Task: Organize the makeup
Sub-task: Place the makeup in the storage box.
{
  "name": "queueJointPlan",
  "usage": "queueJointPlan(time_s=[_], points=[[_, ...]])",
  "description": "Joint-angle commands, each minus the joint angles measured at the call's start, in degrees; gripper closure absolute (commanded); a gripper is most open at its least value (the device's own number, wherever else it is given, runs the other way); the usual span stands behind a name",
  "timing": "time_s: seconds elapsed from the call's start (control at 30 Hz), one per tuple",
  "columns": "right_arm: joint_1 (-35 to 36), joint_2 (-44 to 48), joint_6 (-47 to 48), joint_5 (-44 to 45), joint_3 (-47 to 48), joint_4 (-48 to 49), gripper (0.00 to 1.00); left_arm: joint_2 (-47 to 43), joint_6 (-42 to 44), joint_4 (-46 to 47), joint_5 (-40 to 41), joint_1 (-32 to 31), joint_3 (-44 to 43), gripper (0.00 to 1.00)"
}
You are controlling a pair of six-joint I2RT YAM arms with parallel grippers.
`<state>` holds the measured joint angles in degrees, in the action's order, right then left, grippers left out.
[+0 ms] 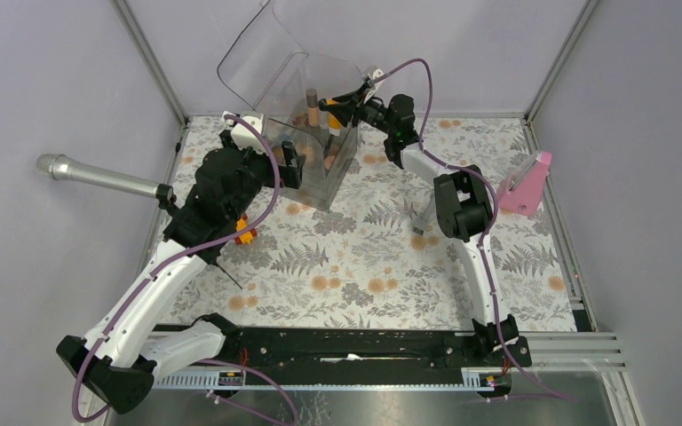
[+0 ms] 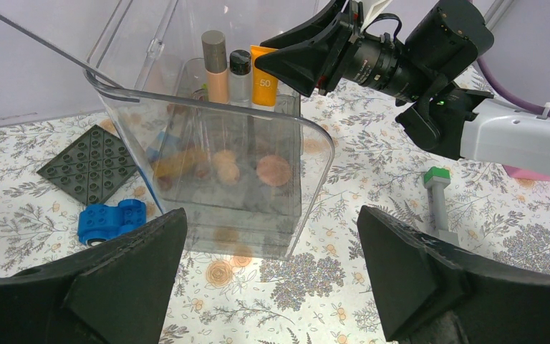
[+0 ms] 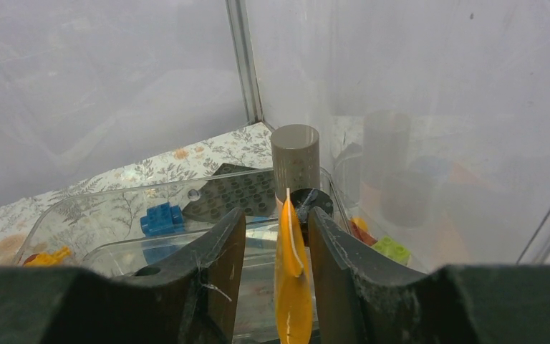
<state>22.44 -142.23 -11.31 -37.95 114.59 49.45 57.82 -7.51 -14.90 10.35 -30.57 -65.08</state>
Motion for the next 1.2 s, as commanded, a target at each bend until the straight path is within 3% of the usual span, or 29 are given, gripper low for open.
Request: queueJointPlan(time_s=[0.0,0.4,0.63,0.77,1.17], points=[[-0.3,3.9,1.0,1.3,3.1,1.6,0.56,-0.7,0.6,3.3,0.2,0.2,-0.3,0.01],[-0.3,4.4,0.9,1.1,3.0,1.9,0.48,-0.6,0.6,3.3,-0.1,0.2,-0.3,0.01],[-0.3,4.9,-0.1,0.1,2.6,3.1,0.58,-0.7,0.5,3.4,0.0,0.2,-0.2,0.01],[-0.3,4.9,0.2,0.3,2.7,2.8,0.59,-0.7,0.5,3.4,-0.1,0.2,-0.2,0.01],[-0.2,4.9,-0.3,-0.1,2.7,3.6,0.47,-0.7,0.6,3.4,-0.1,0.2,-0.2,0.01]])
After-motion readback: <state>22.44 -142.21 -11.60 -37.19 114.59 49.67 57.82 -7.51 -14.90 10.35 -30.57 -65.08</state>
